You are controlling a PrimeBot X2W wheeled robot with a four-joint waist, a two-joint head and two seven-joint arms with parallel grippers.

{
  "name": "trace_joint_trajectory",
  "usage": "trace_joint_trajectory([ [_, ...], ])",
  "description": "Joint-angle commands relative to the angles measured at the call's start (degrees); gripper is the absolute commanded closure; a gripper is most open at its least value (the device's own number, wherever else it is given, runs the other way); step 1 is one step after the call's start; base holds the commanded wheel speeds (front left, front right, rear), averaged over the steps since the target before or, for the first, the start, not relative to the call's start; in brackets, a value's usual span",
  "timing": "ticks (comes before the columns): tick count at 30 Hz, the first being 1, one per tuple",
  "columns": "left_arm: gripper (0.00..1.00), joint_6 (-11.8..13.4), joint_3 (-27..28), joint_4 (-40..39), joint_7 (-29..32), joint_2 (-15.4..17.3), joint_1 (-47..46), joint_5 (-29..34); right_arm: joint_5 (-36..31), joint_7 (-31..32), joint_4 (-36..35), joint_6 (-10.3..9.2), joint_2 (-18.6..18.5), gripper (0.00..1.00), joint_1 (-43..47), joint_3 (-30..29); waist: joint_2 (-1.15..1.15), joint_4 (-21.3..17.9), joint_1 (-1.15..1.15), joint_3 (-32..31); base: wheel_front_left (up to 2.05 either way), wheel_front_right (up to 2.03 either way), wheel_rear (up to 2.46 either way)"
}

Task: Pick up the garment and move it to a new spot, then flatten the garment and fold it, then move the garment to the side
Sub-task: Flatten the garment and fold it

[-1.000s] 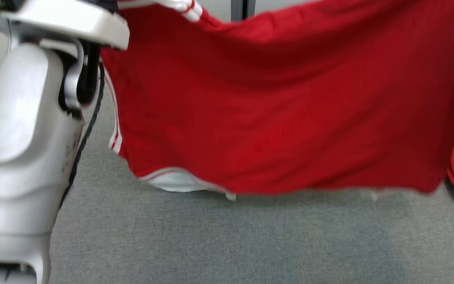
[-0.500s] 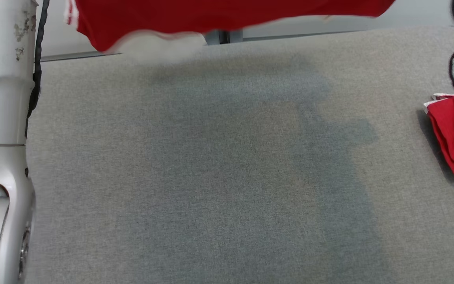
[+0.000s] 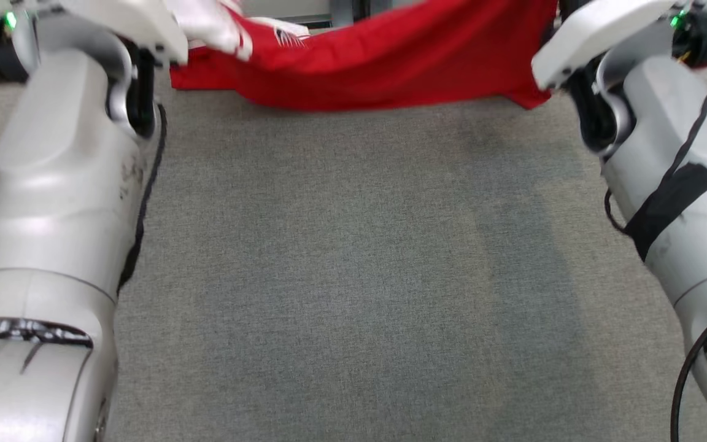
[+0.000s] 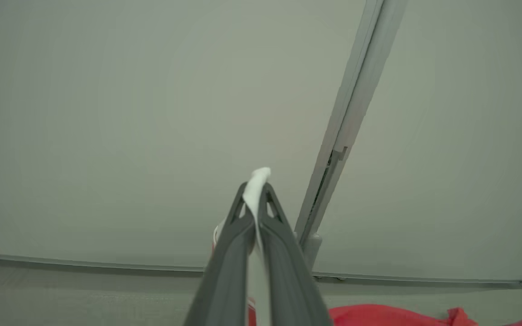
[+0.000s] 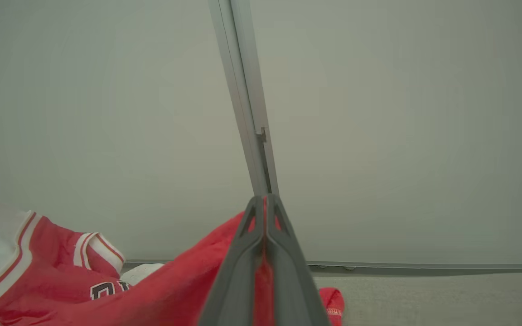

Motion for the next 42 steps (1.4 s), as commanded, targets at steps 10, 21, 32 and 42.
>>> trace_joint_trajectory([
  [10, 1.00, -1.39, -0.41, 7.40, -0.03, 0.34, 5.28, -1.68, 5.47, 0.05, 3.70, 0.00, 0.19, 1.00, 5.74, 5.69, 0.00, -0.21, 0.00, 0.53, 0.00, 0.00, 0.00],
  [21, 1.00, -1.95, 0.83, 5.07, -0.04, 1.64, 14.48, -3.02, 11.14, -2.60, -3.44, 0.00, -1.09, 1.00, 19.30, 10.20, 0.00, -0.54, 0.00, -3.21, 0.00, 0.00, 0.00],
  [32, 1.00, -0.49, 6.66, -18.85, -0.06, 1.38, 41.14, -1.43, 4.82, -2.60, -24.52, 0.00, -6.76, 1.00, 44.98, -1.64, 0.00, 1.62, 0.00, -7.33, 0.00, 0.00, 0.00],
  [42, 1.00, 4.43, 6.31, -41.56, 4.37, 2.41, 65.65, 0.71, -2.04, -2.61, -33.61, 0.00, -7.33, 1.00, 64.63, -8.16, 0.00, 2.72, 0.00, -12.67, 0.00, 0.00, 0.00],
])
